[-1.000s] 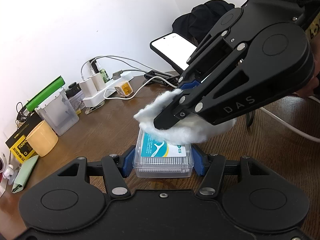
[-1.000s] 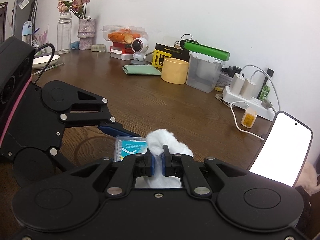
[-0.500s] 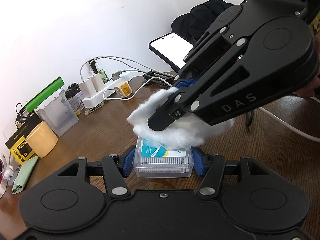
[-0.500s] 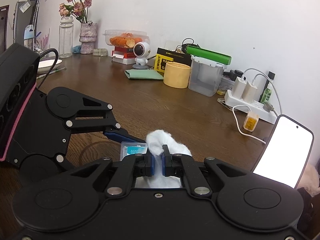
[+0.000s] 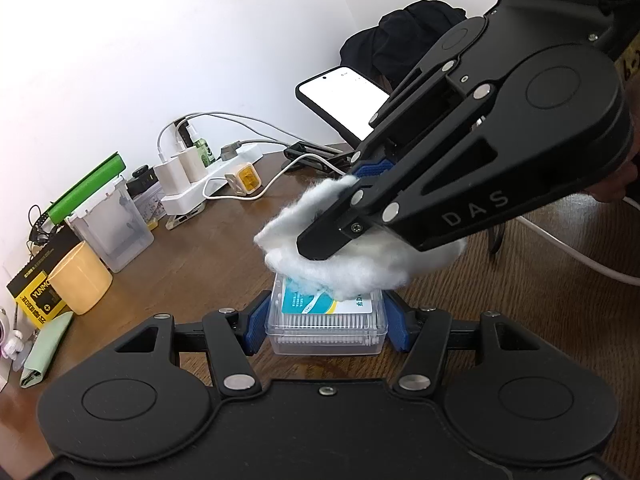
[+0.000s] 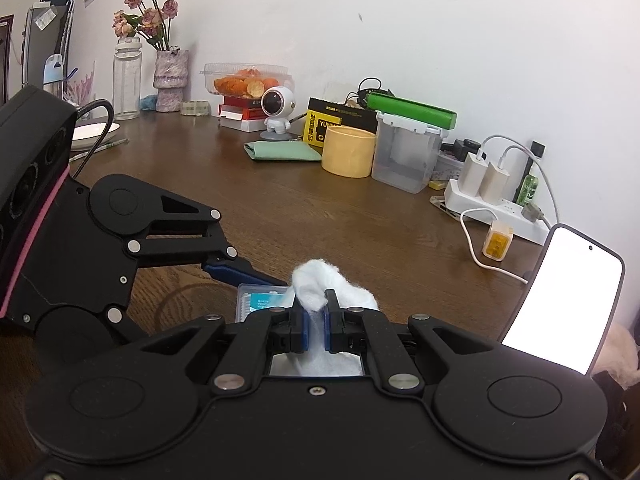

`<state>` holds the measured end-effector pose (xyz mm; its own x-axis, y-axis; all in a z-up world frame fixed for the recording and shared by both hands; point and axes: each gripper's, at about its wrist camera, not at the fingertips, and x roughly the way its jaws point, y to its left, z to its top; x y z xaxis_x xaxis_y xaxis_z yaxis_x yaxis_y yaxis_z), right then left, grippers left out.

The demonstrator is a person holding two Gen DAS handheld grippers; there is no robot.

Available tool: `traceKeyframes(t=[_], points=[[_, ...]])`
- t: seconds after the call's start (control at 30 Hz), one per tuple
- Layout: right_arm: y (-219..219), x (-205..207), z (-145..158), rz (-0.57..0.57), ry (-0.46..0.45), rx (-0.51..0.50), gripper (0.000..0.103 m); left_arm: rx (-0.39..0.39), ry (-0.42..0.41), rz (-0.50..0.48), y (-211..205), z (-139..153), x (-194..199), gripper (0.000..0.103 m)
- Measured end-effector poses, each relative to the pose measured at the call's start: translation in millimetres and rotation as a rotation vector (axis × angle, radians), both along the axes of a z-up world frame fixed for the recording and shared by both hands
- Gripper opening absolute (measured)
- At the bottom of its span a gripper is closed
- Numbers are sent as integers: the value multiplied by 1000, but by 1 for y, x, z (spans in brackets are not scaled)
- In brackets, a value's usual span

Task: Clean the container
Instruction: 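Wipe the box lid once more with the cotton in the right gripper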

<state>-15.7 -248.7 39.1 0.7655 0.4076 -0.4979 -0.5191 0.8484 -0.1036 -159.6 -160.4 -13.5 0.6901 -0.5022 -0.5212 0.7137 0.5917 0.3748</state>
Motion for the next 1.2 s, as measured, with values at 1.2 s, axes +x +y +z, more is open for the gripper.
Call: traceKeyframes(t=[1.2], points=[[13, 1, 1, 69, -7, -22, 7, -1, 9, -7, 32, 6, 99, 57]])
